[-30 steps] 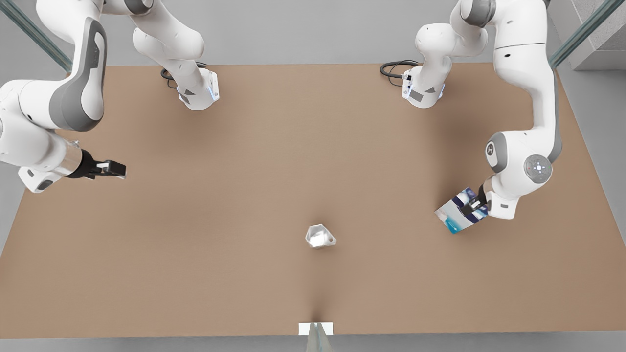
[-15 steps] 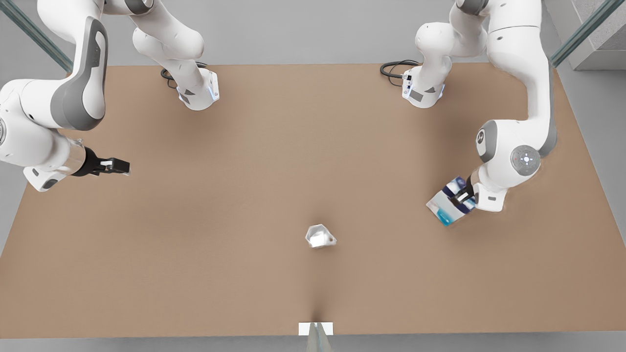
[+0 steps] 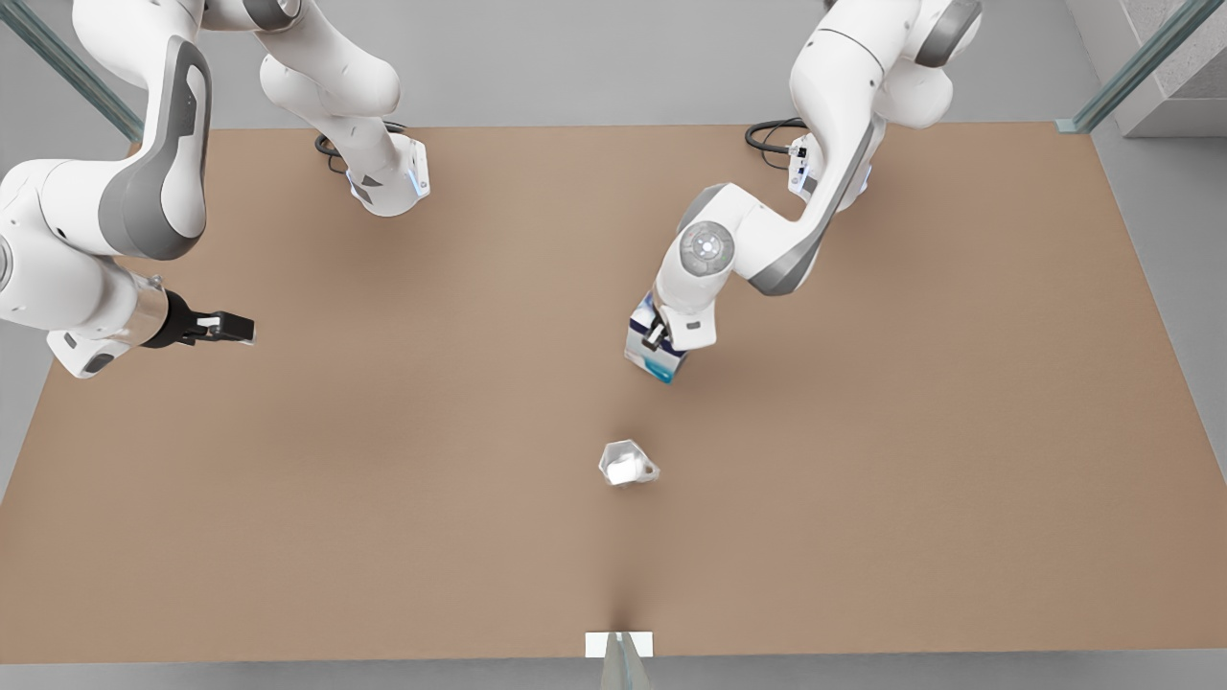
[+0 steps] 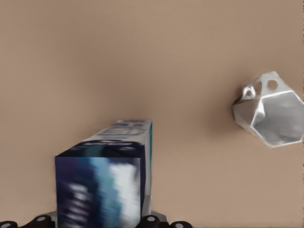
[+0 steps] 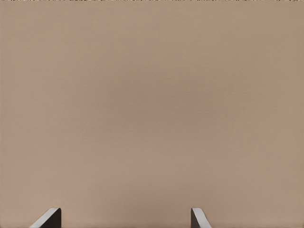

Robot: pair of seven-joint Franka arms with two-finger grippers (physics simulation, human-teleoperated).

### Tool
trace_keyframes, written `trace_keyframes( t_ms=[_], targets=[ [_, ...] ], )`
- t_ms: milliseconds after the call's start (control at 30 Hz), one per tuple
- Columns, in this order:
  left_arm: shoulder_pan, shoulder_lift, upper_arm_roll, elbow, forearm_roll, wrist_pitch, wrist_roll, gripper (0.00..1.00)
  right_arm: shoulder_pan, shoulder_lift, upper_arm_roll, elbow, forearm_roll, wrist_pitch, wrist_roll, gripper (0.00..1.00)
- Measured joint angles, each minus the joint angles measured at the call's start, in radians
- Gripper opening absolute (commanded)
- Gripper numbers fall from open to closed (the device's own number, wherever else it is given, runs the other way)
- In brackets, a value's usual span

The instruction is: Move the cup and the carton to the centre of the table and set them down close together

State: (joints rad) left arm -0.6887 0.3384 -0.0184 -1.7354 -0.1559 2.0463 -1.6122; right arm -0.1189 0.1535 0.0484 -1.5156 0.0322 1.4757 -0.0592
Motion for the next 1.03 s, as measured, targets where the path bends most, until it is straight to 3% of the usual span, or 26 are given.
trace_keyframes(
  t_ms=[33, 67, 233, 267, 333, 533, 600, 667, 700, 867, 1033],
  targets=[
    [0.0, 0.008, 0.0, -0.001, -0.003, 0.004, 0.001, 0.67, 0.001, 0.0, -0.001, 0.0, 0.0, -0.001, 0.001, 1.0],
    [0.0, 0.012, 0.0, -0.001, -0.005, 0.004, 0.006, 0.79, 0.001, 0.0, -0.001, 0.0, 0.0, -0.002, -0.001, 1.0],
    [0.0, 0.029, 0.0, -0.003, -0.008, 0.005, 0.009, 0.81, 0.001, 0.006, -0.001, 0.006, 0.0, -0.008, 0.0, 1.0],
    [0.0, 0.031, 0.0, -0.002, -0.008, 0.005, 0.011, 0.91, 0.002, 0.008, -0.001, 0.01, 0.0, -0.011, 0.0, 1.0],
    [0.0, 0.031, 0.0, -0.002, -0.008, 0.005, 0.012, 0.99, 0.001, 0.008, -0.001, 0.011, 0.0, -0.011, -0.001, 1.0],
    [0.001, 0.024, 0.001, -0.001, -0.004, -0.017, 0.014, 1.0, 0.001, 0.008, 0.004, 0.011, 0.0, -0.008, 0.001, 1.0],
    [0.004, -0.014, 0.007, 0.045, -0.003, -0.147, 0.014, 1.0, 0.001, 0.012, 0.007, 0.009, 0.0, -0.006, -0.001, 1.0],
    [0.059, -0.049, 0.012, 0.208, -0.002, -0.339, 0.017, 1.0, 0.001, 0.014, 0.007, 0.011, 0.0, -0.003, 0.001, 1.0],
    [0.12, -0.068, 0.027, 0.252, 0.0, -0.373, 0.087, 1.0, 0.001, 0.014, 0.007, 0.007, -0.001, 0.008, 0.001, 1.0],
    [0.43, -0.124, 0.064, 0.24, 0.148, -0.433, 1.517, 1.0, 0.001, 0.015, 0.008, 0.006, -0.002, 0.011, 0.0, 1.0],
    [0.475, -0.139, 0.066, 0.217, 0.209, -0.432, 1.641, 1.0, 0.001, 0.019, 0.017, 0.009, -0.002, 0.006, 0.0, 1.0]
  ],
)
